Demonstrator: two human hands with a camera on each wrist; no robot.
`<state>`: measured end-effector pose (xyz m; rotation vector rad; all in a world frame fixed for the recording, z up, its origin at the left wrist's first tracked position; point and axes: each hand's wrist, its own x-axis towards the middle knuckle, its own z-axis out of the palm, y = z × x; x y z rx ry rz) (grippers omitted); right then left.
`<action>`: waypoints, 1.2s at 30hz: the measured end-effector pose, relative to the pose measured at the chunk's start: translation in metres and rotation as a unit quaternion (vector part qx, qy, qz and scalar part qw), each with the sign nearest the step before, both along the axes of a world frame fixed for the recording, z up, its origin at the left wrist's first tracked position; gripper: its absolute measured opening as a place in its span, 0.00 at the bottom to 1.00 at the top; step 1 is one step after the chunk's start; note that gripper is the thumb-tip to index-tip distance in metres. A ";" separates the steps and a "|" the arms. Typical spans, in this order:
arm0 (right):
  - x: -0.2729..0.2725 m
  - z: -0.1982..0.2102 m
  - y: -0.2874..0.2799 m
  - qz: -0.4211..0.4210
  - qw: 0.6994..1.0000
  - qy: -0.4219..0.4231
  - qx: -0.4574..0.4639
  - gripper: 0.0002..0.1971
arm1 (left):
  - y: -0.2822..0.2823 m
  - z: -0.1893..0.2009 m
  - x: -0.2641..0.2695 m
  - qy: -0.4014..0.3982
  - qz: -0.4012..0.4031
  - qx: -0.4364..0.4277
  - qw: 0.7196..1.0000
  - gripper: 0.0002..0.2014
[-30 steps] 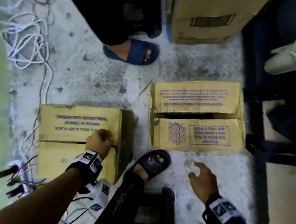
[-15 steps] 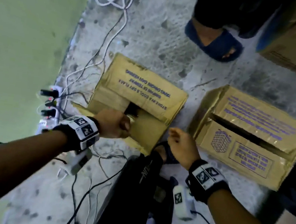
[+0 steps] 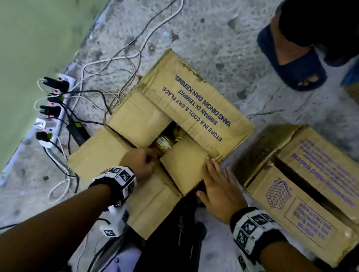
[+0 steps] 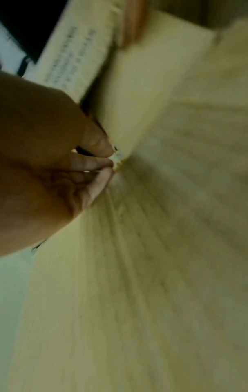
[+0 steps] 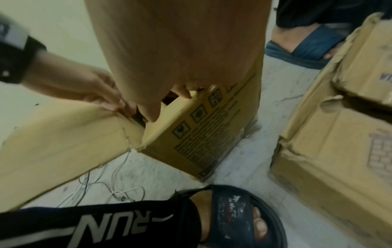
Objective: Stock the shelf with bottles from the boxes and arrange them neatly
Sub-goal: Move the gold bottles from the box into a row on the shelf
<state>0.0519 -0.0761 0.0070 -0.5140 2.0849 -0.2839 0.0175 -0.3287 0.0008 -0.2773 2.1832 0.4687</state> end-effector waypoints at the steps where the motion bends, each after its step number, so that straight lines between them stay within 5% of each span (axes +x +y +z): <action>1: -0.001 0.003 0.003 -0.001 1.000 0.016 -0.015 0.37 | -0.002 -0.002 0.001 0.005 -0.006 -0.002 1.000 0.15; 4: -0.003 0.021 0.002 -0.033 0.991 0.121 -0.038 0.38 | -0.011 -0.010 -0.002 0.008 0.008 0.029 1.000 0.15; 9: -0.071 0.018 0.004 -0.244 0.939 0.222 -0.096 0.38 | -0.011 -0.032 -0.016 -0.069 -0.063 0.057 0.994 0.15; 14: -0.151 -0.013 0.002 -0.288 0.922 0.258 0.034 0.28 | 0.015 -0.045 -0.043 -0.065 0.080 0.071 0.992 0.13; 18: -0.123 -0.031 -0.047 -0.161 0.946 0.260 -0.106 0.15 | 0.030 -0.028 -0.032 -0.013 0.112 0.118 0.987 0.26; 20: -0.098 -0.039 -0.072 -0.011 0.985 0.157 -0.075 0.18 | 0.031 0.001 -0.015 0.083 0.122 0.194 0.970 0.33; 22: -0.083 -0.050 -0.082 0.115 0.991 0.068 0.018 0.23 | 0.017 0.029 -0.006 0.183 0.160 0.232 0.942 0.36; 24: -0.078 -0.054 -0.085 0.135 0.989 0.047 0.043 0.22 | -0.012 0.045 -0.023 0.234 0.211 0.204 0.927 0.40; 27: -0.071 -0.029 -0.089 0.039 0.975 0.205 -0.075 0.19 | -0.057 0.045 -0.079 0.254 0.219 0.143 0.931 0.45; 30: -0.045 0.029 -0.082 -0.157 0.900 0.364 -0.180 0.08 | -0.066 0.015 -0.135 0.167 0.204 0.085 0.961 0.42; 34: 0.014 0.087 -0.019 -0.312 0.902 0.295 -0.034 0.11 | -0.038 -0.029 -0.153 0.056 0.189 -0.012 0.980 0.33; 36: 0.037 0.080 0.012 -0.489 0.858 0.150 0.049 0.09 | -0.027 -0.037 -0.152 0.076 0.187 -0.070 0.977 0.32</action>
